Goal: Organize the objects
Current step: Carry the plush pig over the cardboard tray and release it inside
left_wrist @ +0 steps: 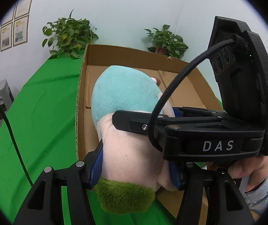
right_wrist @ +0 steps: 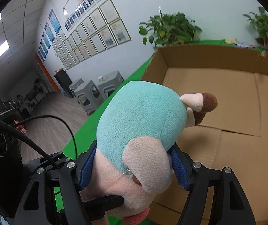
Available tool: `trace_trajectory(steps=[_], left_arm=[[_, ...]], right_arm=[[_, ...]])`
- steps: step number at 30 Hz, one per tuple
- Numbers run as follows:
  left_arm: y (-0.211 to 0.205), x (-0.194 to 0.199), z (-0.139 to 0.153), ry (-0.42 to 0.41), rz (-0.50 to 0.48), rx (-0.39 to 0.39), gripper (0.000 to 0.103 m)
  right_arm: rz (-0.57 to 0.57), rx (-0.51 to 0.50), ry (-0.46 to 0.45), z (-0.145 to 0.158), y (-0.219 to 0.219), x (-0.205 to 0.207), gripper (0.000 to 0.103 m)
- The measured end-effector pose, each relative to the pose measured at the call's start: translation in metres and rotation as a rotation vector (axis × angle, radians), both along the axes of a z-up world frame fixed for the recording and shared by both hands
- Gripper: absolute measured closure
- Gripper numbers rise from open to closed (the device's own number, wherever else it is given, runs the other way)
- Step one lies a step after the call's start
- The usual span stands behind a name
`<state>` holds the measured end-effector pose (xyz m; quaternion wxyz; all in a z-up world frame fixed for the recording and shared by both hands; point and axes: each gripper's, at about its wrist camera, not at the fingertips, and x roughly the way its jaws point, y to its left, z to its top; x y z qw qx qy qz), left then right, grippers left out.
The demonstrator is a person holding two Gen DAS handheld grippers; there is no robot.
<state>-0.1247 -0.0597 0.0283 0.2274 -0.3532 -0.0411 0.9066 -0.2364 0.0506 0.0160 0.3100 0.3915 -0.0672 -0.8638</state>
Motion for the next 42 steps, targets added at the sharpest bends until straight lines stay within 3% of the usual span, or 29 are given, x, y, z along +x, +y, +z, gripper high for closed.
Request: trace_trajectory(steps=[6, 12, 17, 20, 24, 26, 34, 42], left_arm=[[-0.014, -0.006, -0.011, -0.023, 0.067, 0.046, 0.037], [-0.03, 0.008, -0.013, -0.031, 0.098, 0.057, 0.037], [-0.04, 0.025, -0.023, -0.062, 0.117, 0.03, 0.037], [-0.049, 0.027, -0.032, -0.097, 0.111, 0.075, 0.052], [-0.051, 0.037, -0.033, -0.102, 0.122, 0.068, 0.053], [-0.054, 0.042, -0.031, -0.101, 0.131, 0.081, 0.053], [-0.056, 0.063, -0.022, -0.1, 0.138, 0.106, 0.05], [-0.059, 0.099, -0.018, -0.104, 0.091, 0.179, 0.049]], right_arm=[[0.027, 0.014, -0.03, -0.025, -0.022, -0.036, 0.035], [0.057, 0.047, -0.029, -0.02, -0.038, -0.051, 0.034], [0.01, 0.085, -0.039, -0.025, -0.04, -0.063, 0.034], [0.01, 0.121, -0.029, -0.026, -0.047, -0.071, 0.034], [0.025, 0.23, 0.059, -0.024, -0.066, -0.068, 0.032], [0.035, 0.244, 0.054, -0.024, -0.07, -0.067, 0.03], [-0.023, 0.178, -0.056, -0.026, -0.051, -0.059, 0.001], [-0.062, 0.098, -0.112, -0.006, 0.002, 0.003, 0.0]])
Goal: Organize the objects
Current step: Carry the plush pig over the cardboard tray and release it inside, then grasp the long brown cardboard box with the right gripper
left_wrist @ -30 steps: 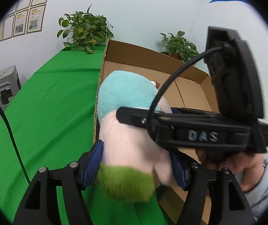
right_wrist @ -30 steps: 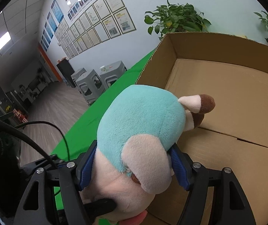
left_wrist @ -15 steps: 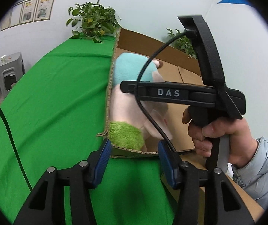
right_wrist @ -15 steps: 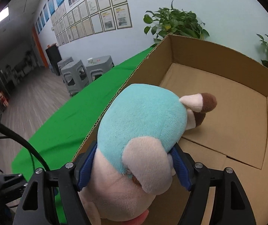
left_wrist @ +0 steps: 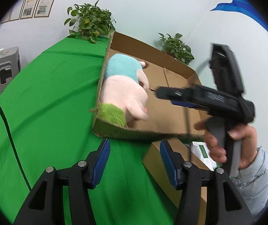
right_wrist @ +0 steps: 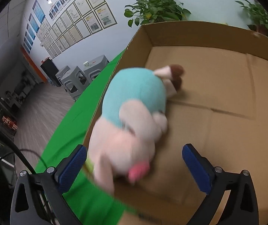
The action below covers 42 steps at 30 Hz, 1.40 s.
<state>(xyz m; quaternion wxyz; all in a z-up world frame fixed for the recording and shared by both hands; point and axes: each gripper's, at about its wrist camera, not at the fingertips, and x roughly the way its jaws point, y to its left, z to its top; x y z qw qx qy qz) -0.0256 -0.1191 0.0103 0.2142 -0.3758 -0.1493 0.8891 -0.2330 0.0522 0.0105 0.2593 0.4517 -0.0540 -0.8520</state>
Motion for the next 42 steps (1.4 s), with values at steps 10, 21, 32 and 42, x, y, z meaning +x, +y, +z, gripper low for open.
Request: trace_trajectory(steps=[10, 21, 32, 42], left_arm=[[0.039, 0.024, -0.021, -0.063, -0.118, 0.03, 0.049], [0.08, 0.048, -0.04, -0.124, -0.203, 0.04, 0.049], [0.089, 0.1, 0.018, 0.187, 0.04, -0.218, 0.022], [0.102, 0.111, 0.014, 0.189, 0.106, -0.282, 0.02]], right_arm=[[0.008, -0.033, -0.008, 0.006, 0.058, 0.117, 0.0], [0.011, -0.016, -0.028, -0.027, 0.1, 0.209, 0.0], [-0.033, 0.134, 0.214, -0.009, 0.112, 0.275, 0.0], [-0.03, 0.154, 0.393, -0.006, 0.108, 0.31, 0.012]])
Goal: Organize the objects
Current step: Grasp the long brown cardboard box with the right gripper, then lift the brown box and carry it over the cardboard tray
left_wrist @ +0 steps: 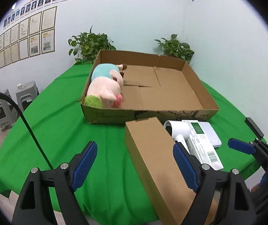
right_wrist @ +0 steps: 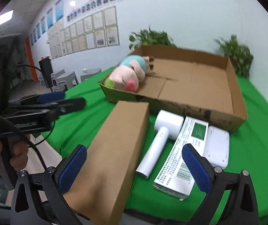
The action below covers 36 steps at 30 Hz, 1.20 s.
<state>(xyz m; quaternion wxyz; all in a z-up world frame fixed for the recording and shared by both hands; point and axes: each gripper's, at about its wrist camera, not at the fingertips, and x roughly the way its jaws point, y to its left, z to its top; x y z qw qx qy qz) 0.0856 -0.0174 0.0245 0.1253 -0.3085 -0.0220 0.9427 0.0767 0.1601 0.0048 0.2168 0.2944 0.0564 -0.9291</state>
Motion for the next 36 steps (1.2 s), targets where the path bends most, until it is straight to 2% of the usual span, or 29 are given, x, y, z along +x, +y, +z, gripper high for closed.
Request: trace_trajectory(steps=[1, 3, 4, 5, 7, 8, 9, 10, 11, 15, 18, 24, 29, 36], left_arm=[[0.002, -0.001, -0.002, -0.004, -0.003, 0.002, 0.02], [0.005, 0.001, -0.003, -0.016, -0.023, 0.018, 0.021], [0.006, 0.001, -0.003, -0.026, -0.032, 0.029, 0.021], [0.005, 0.001, -0.003, -0.039, -0.044, 0.046, 0.021], [0.006, 0.001, -0.005, -0.057, -0.066, 0.078, 0.021], [0.006, 0.002, -0.006, -0.07, -0.074, 0.093, 0.021], [0.006, 0.002, -0.007, -0.085, -0.082, 0.105, 0.021], [0.007, 0.002, -0.008, -0.1, -0.089, 0.114, 0.021], [0.008, 0.002, -0.011, -0.118, -0.102, 0.123, 0.02], [0.01, 0.0, -0.027, -0.188, -0.137, 0.152, 0.02], [0.01, -0.009, -0.04, -0.256, -0.165, 0.221, 0.02], [0.01, -0.023, -0.05, -0.308, -0.181, 0.266, 0.02], [0.014, -0.025, -0.061, -0.35, -0.224, 0.261, 0.02], [0.012, -0.031, -0.078, -0.418, -0.25, 0.308, 0.021]], right_arm=[[0.006, 0.001, 0.005, 0.0, 0.0, 0.004, 0.021], [0.007, 0.006, -0.026, 0.0, 0.002, 0.003, 0.083], [-0.002, 0.007, -0.045, -0.002, 0.004, 0.002, 0.093], [0.0, 0.001, -0.062, -0.002, 0.008, 0.002, 0.095], [0.025, -0.028, -0.081, -0.002, 0.014, 0.002, 0.092], [0.038, -0.047, -0.091, 0.0, 0.016, 0.005, 0.073], [0.037, -0.054, -0.092, 0.0, 0.018, 0.007, 0.025], [0.025, -0.07, -0.088, 0.001, 0.02, 0.009, 0.0], [0.022, -0.1, -0.081, 0.001, 0.024, 0.012, 0.001], [0.005, -0.131, -0.153, -0.008, 0.027, 0.011, 0.0], [0.025, -0.152, -0.21, -0.016, 0.025, 0.011, 0.0], [0.095, -0.089, -0.238, -0.026, -0.004, 0.014, 0.0], [0.11, -0.06, -0.293, -0.042, -0.023, 0.004, 0.0], [0.131, -0.011, -0.361, -0.068, -0.047, -0.007, 0.0]])
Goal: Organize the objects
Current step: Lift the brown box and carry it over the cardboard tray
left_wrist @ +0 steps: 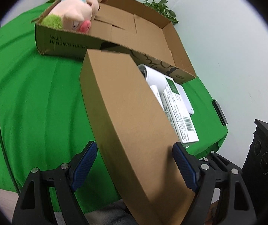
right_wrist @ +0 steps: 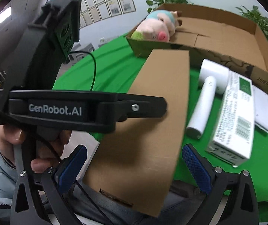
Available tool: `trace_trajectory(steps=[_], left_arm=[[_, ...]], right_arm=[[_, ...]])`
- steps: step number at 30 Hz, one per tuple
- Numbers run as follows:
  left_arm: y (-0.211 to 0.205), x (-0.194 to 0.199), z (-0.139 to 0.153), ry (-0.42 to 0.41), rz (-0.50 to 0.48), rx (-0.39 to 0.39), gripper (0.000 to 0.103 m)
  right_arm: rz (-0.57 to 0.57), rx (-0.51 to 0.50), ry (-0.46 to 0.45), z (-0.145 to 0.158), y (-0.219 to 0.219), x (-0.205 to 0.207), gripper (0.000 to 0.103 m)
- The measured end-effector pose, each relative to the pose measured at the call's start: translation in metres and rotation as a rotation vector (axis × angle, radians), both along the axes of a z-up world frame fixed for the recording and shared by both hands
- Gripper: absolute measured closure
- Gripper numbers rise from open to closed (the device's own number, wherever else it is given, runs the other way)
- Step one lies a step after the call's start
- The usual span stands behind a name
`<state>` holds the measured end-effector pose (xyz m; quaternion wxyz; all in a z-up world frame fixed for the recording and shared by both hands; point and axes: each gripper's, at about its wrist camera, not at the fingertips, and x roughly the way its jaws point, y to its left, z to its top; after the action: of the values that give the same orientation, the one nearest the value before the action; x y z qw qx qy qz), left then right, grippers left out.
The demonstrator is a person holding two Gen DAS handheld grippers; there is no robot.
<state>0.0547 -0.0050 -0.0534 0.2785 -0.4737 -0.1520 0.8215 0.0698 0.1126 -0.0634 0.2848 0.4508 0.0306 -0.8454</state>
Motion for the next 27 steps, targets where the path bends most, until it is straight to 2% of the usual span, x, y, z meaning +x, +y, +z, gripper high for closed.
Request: trace_trajectory(steps=[11, 16, 18, 21, 27], left_arm=[[0.003, -0.007, 0.002, -0.008, -0.041, 0.018, 0.025], [-0.009, -0.001, 0.017, 0.022, -0.031, 0.038, 0.025], [-0.011, -0.004, 0.013, 0.007, -0.035, 0.042, 0.025], [-0.009, -0.007, 0.006, -0.015, -0.034, 0.03, 0.025], [-0.007, -0.007, 0.008, -0.011, -0.028, 0.025, 0.025]], right_arm=[[-0.017, 0.02, 0.015, -0.004, -0.004, -0.012, 0.004], [-0.002, -0.007, 0.061, 0.01, -0.005, -0.008, 0.002], [0.014, -0.017, 0.045, 0.009, -0.006, -0.012, 0.001], [0.022, 0.024, 0.016, 0.0, -0.012, -0.016, 0.001], [0.021, 0.043, 0.029, 0.0, -0.015, -0.013, 0.003]])
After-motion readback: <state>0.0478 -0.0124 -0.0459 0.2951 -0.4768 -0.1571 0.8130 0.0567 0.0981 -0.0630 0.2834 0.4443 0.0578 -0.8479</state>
